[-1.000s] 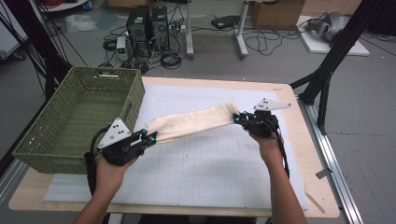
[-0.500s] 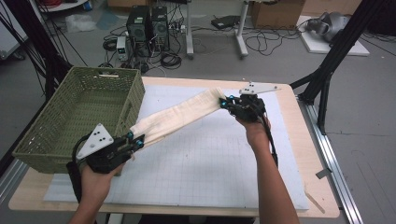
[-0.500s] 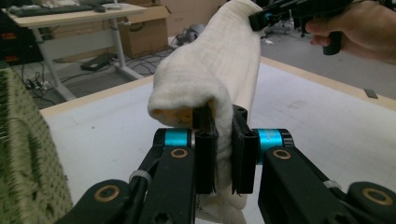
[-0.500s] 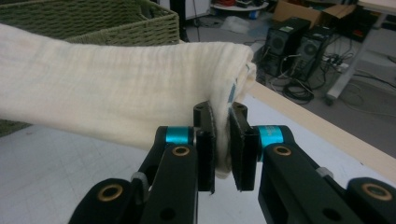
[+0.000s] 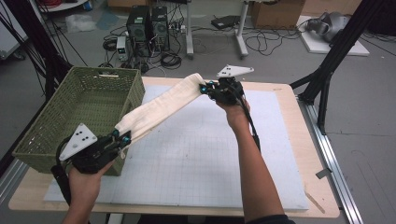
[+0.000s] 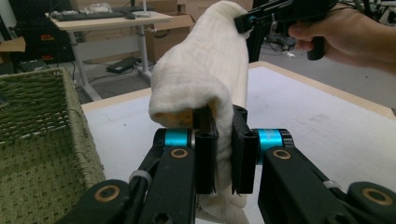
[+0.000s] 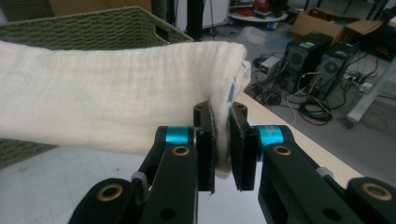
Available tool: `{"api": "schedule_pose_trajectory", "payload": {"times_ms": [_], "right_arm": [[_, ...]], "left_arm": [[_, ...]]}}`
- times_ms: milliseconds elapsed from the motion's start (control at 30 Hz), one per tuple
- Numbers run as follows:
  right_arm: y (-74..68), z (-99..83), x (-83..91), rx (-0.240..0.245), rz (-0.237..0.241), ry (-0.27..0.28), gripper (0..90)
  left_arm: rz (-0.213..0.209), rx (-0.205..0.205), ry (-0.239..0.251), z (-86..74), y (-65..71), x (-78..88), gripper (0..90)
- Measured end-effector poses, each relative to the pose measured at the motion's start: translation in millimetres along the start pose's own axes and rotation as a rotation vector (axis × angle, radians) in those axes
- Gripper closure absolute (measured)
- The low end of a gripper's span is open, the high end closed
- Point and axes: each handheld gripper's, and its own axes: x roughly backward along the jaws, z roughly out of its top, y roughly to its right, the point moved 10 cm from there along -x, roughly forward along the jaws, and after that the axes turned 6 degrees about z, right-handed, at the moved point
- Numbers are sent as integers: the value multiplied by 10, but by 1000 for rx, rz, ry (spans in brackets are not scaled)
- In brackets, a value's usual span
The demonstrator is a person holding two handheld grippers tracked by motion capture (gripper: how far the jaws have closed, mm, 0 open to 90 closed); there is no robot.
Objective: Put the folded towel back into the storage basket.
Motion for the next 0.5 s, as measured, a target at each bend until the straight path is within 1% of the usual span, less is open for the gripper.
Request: {"api": "schedule_pose_trajectory", "payload": {"times_ms": [33,100,167,200,233,300,400,433,500], "right_arm": [[-8,19,-44,7,2,-4,823],[-29,67,-145,5,8,-8,823],[-47,120,-242,11,12,-7,823],[-58,135,-280,10,18,-16,823],[-72,171,-328,19,17,-10,823],[-100,237,-420,16,25,-2,823],[-145,310,-570,29,40,-15,823],[-168,354,-619,34,44,-2,823],[-191,402,-690,37,54,6,823]], "left_arm": [[2,1,2,5,-11,17,822],[15,1,9,15,-47,51,822],[30,9,20,24,-99,90,821],[37,13,23,24,-128,106,822],[46,14,27,21,-158,123,822],[57,24,32,13,-211,157,822],[73,29,34,0,-286,217,822],[78,30,35,1,-302,231,822],[88,29,37,7,-336,267,822]]}}
